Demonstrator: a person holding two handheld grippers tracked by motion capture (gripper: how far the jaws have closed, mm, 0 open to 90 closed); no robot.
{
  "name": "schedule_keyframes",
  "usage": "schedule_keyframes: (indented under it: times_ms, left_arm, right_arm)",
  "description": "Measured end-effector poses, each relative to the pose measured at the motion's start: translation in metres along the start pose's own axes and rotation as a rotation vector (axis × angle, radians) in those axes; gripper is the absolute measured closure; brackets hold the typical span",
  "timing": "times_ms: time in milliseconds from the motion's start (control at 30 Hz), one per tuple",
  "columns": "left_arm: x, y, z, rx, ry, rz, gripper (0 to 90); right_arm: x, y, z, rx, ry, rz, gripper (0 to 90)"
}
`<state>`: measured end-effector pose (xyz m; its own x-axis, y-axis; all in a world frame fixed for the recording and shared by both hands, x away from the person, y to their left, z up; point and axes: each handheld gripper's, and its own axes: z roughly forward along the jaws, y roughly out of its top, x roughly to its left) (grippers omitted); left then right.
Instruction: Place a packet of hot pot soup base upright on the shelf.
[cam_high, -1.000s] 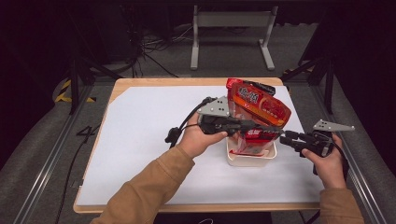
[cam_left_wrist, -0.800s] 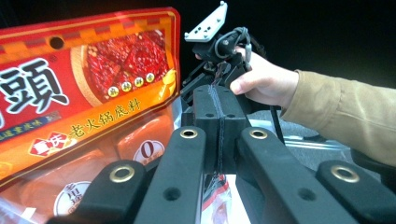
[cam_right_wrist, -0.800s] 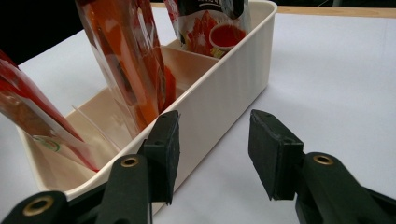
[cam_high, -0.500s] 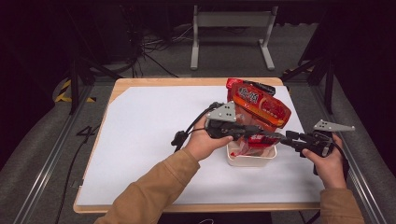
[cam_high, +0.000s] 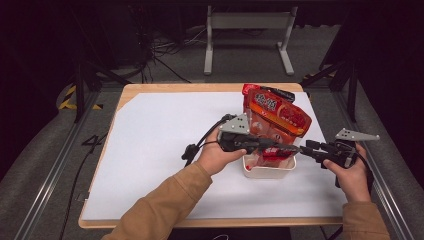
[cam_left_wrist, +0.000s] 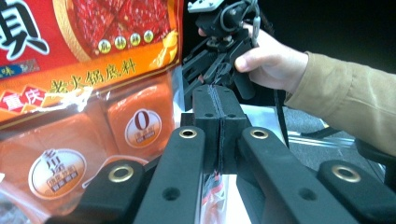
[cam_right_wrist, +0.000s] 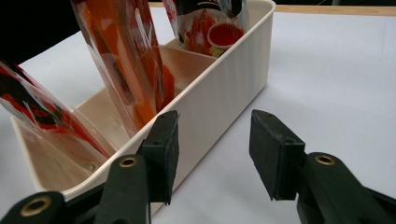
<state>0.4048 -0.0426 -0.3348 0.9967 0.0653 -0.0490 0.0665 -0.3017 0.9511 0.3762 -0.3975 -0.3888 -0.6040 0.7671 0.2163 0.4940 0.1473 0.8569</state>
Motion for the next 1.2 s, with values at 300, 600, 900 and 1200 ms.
schedule_keyframes:
  times_ms: [300,600,900,1200]
  left_arm:
    - [0.003,-0.010,-0.005,0.020,0.012,-0.016,89.4]
    - [0.006,-0.017,-0.008,0.041,0.036,-0.043,88.6]
    - [0.010,-0.027,-0.013,0.045,0.050,-0.081,86.6]
    - [0.010,-0.029,-0.014,0.032,0.052,-0.094,77.4]
  right_arm:
    - [0.000,0.000,0.001,0.003,-0.001,0.002,52.7]
    - [0.000,0.000,0.002,0.003,-0.002,0.000,52.6]
    - [0.001,0.000,0.002,0.008,-0.001,0.001,52.5]
    - [0.001,0.001,0.004,0.003,-0.001,-0.005,52.5]
